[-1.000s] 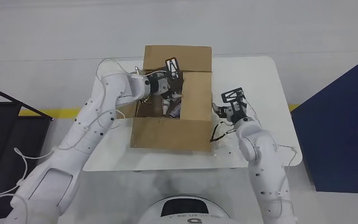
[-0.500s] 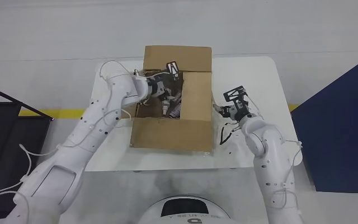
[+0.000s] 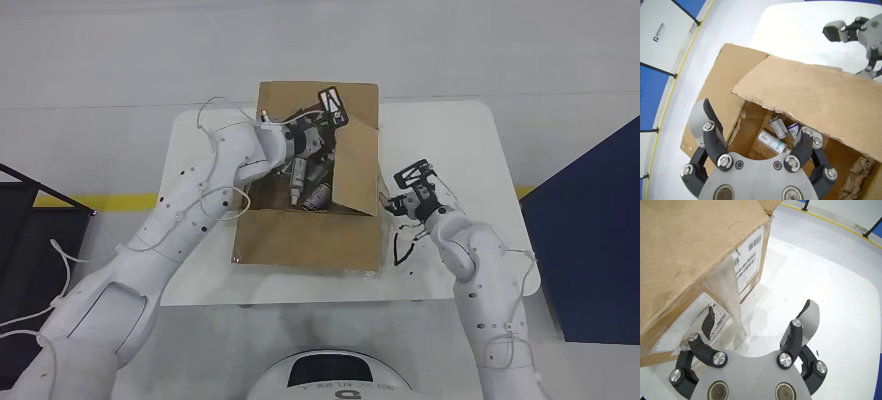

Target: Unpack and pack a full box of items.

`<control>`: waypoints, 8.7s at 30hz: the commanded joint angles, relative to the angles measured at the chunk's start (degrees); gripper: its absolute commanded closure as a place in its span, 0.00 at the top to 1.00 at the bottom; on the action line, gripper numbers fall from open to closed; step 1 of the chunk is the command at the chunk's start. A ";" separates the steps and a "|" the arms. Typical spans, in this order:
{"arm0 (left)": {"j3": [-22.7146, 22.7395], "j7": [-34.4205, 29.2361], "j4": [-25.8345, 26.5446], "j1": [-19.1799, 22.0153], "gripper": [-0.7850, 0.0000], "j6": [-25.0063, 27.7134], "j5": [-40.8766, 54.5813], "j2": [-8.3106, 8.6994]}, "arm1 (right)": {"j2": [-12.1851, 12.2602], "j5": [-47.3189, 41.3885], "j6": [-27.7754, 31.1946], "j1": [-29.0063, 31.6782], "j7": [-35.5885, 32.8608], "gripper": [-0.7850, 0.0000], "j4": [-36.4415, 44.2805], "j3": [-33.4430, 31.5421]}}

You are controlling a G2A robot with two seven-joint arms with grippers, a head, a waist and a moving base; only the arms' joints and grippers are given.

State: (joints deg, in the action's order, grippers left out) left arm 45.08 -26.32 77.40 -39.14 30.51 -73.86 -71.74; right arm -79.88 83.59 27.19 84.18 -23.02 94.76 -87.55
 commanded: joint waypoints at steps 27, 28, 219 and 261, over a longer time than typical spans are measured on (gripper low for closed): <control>-19.40 5.00 -14.78 11.53 1.00 -7.57 -0.25 -14.09 | 4.35 -13.44 10.56 15.33 29.31 1.00 -0.23 -28.36; -19.82 5.38 -15.90 11.84 1.00 -7.68 -0.26 -14.67 | 4.49 -13.56 11.04 15.30 29.45 1.00 -0.38 -28.83; 47.15 7.22 13.69 -27.80 1.00 -8.19 6.37 1.64 | 21.60 -34.37 -19.80 6.30 -17.45 0.00 24.46 -9.96; 47.15 7.22 13.69 -27.80 1.00 -8.19 6.37 1.64 | 23.11 -38.90 -40.29 -4.95 -54.08 0.00 -0.30 -9.71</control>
State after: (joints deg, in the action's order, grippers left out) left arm 92.23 -19.11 91.09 -66.95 22.33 -67.49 -70.10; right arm -56.78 44.71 -13.00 79.61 -76.80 94.98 -97.56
